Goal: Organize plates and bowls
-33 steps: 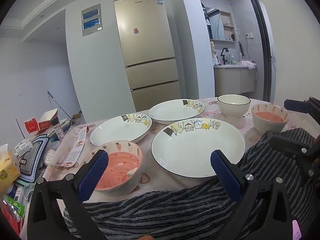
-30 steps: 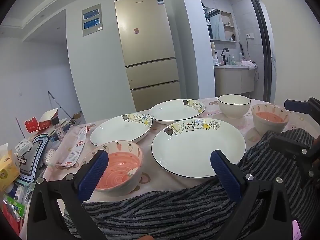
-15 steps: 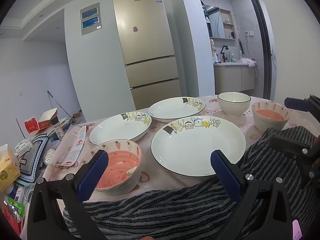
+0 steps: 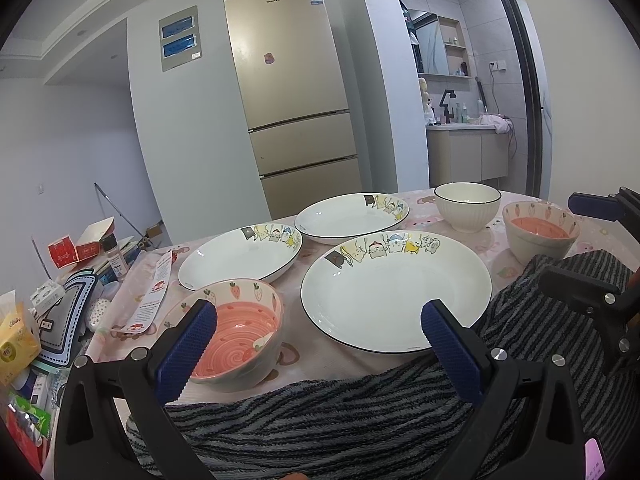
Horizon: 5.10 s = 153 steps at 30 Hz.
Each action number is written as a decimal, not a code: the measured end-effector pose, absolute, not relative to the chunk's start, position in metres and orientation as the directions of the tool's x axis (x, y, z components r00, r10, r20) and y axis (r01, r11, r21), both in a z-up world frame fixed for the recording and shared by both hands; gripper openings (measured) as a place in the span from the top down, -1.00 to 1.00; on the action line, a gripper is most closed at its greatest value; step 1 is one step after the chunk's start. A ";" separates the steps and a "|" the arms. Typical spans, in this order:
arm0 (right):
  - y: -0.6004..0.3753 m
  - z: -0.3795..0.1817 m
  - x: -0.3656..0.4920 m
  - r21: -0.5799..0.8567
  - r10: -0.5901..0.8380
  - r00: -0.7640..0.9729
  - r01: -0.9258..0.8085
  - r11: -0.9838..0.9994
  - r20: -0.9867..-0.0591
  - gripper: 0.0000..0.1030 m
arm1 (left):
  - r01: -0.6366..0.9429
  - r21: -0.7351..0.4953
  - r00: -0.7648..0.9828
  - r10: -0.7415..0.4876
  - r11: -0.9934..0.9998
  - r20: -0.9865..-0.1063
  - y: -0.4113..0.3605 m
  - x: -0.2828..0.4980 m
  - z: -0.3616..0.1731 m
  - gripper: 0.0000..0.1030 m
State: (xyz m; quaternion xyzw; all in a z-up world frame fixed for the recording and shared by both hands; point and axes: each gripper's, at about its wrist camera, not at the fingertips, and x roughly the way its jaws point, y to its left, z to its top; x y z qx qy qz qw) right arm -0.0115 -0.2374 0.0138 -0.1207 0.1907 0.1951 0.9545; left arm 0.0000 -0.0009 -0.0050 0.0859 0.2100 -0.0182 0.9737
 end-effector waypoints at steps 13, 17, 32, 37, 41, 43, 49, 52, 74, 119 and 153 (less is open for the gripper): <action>-0.233 0.012 -0.011 -0.172 0.321 0.849 -0.421 0.890 -0.419 -1.00 | 0.073 0.162 0.910 0.001 0.984 -0.414 -0.001 0.001 -0.007 -1.00; -0.233 0.012 -0.011 -0.167 0.322 0.850 -0.419 0.892 -0.416 -1.00 | 0.073 0.162 0.909 0.001 0.984 -0.416 -0.003 0.001 -0.004 -1.00; -0.234 0.012 -0.012 -0.166 0.322 0.853 -0.418 0.893 -0.412 -1.00 | 0.075 0.163 0.905 0.001 0.984 -0.425 -0.002 0.003 -0.011 -1.00; -0.234 0.012 -0.012 -0.170 0.321 0.852 -0.419 0.892 -0.413 -1.00 | 0.075 0.163 0.904 0.002 0.984 -0.427 -0.002 0.004 -0.012 -1.00; -0.235 0.012 -0.013 -0.172 0.320 0.853 -0.418 0.892 -0.412 -1.00 | 0.075 0.164 0.904 0.002 0.984 -0.427 -0.003 0.004 -0.012 -1.00; -0.234 0.012 -0.012 -0.172 0.320 0.853 -0.418 0.892 -0.413 -1.00 | 0.075 0.164 0.904 0.002 0.984 -0.427 -0.002 0.004 -0.012 -1.00; -0.234 0.013 -0.013 -0.174 0.320 0.852 -0.419 0.891 -0.414 -1.00 | 0.076 0.154 0.907 -0.004 0.985 -0.421 -0.002 0.003 -0.011 -1.00; -0.234 0.013 -0.012 -0.171 0.321 0.851 -0.419 0.892 -0.415 -1.00 | 0.076 0.108 0.918 -0.027 0.991 -0.396 0.007 -0.002 -0.007 -1.00; -0.193 0.069 -0.005 -0.112 0.550 0.708 -0.652 0.750 -0.443 -1.00 | 0.019 -0.034 0.930 -0.031 0.999 -0.367 0.071 -0.031 0.029 -1.00; -0.020 -0.044 0.155 0.208 0.578 0.219 -0.787 0.581 -0.786 0.71 | -0.225 -0.326 0.684 -0.089 0.918 -0.724 0.164 0.082 -0.055 0.55; -0.168 0.074 0.117 0.220 0.681 0.474 -0.707 0.672 -0.558 0.80 | 0.061 -0.143 0.835 -0.129 0.988 -0.535 0.032 0.064 0.056 0.84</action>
